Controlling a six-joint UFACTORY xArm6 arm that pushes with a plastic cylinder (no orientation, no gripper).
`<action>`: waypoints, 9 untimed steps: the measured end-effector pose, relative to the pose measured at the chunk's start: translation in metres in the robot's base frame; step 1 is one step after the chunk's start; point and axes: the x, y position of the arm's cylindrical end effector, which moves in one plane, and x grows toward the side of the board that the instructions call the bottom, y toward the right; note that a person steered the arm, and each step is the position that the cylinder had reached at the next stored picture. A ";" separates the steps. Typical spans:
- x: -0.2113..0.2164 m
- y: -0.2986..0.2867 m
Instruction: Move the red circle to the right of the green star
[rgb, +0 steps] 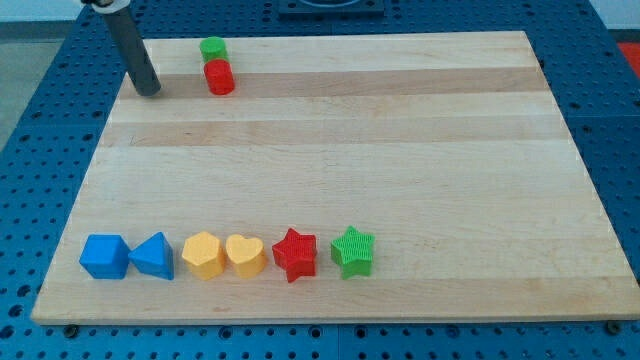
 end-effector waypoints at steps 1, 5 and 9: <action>-0.016 0.007; -0.014 0.115; 0.048 0.225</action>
